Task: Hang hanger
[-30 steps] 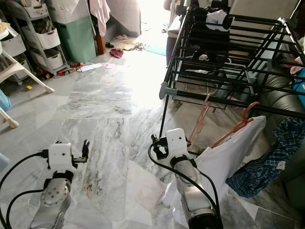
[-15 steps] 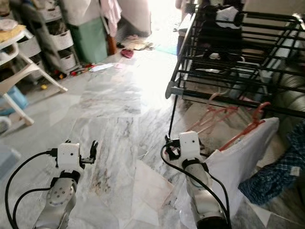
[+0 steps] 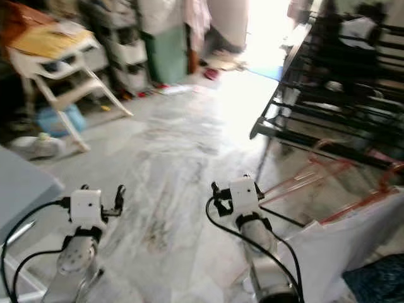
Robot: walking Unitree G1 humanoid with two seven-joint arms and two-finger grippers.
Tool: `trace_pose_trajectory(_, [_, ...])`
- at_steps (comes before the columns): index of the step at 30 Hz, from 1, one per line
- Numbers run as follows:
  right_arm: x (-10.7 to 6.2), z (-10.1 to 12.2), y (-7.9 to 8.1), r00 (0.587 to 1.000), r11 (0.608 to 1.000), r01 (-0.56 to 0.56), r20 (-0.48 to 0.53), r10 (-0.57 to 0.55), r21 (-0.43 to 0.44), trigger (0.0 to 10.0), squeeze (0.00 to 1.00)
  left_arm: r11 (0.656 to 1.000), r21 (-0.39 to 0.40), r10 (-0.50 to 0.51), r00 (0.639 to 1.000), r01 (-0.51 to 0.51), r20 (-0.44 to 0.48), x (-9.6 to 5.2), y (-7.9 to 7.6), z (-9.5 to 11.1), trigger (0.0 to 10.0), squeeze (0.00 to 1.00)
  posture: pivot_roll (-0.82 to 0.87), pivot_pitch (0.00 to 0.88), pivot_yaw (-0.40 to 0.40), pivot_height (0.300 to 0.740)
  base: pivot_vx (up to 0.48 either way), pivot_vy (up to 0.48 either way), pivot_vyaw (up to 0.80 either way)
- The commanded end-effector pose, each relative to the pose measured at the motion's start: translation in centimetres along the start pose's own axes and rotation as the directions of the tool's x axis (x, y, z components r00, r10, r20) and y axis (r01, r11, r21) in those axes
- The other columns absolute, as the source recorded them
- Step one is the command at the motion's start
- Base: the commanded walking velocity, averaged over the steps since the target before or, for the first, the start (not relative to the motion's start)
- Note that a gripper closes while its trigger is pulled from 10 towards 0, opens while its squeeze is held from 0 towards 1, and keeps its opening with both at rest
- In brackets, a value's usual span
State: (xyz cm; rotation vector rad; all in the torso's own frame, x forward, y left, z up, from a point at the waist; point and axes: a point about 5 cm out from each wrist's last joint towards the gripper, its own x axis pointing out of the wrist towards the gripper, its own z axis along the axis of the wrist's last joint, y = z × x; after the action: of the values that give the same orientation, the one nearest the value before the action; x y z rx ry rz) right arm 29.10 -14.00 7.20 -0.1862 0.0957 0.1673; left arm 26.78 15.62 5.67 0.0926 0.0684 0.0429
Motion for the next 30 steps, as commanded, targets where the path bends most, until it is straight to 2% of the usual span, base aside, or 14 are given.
trace_pose_trajectory(1, [0.4,0.7,0.5,1.0,1.0,-0.013,0.023,0.013,0.009,10.0,0.0,0.999,0.021,0.029,0.999,-0.029,-0.015,0.1,0.8,-0.1,10.0,0.0,-0.03,0.0,0.029,0.74,0.0,0.0,0.8])
trace_pose_trajectory(6, [0.5,0.8,0.6,0.999,1.0,-0.027,0.027,0.027,0.006,10.0,0.0,0.999,0.017,0.045,0.999,-0.044,-0.024,0.1,0.8,-0.3,10.0,0.0,-0.02,0.0,0.024,0.74,0.0,0.0,0.8])
trace_pose_trajectory(8, [0.5,0.9,0.8,0.999,0.999,-0.038,0.03,0.038,0.009,10.0,0.0,0.999,-0.007,0.045,0.998,-0.046,-0.042,0.0,0.8,-0.4,10.0,0.0,-0.01,0.0,0.021,0.74,0.0,0.0,0.8])
trace_pose_trajectory(12, [0.7,0.9,1.0,0.998,0.999,-0.048,0.03,0.048,0.016,10.0,0.0,1.0,0.002,0.017,0.999,-0.017,-0.04,-0.3,1.0,-0.5,10.0,0.0,0.0,0.0,0.019,0.74,0.0,0.0,0.8])
trace_pose_trajectory(30, [1.2,1.1,1.4,0.995,0.995,-0.095,0.035,0.095,0.016,10.0,0.0,0.997,0.03,0.066,0.996,-0.064,-0.054,-0.3,1.1,-0.6,10.0,0.0,0.0,0.0,0.009,0.74,0.0,0.0,0.8])
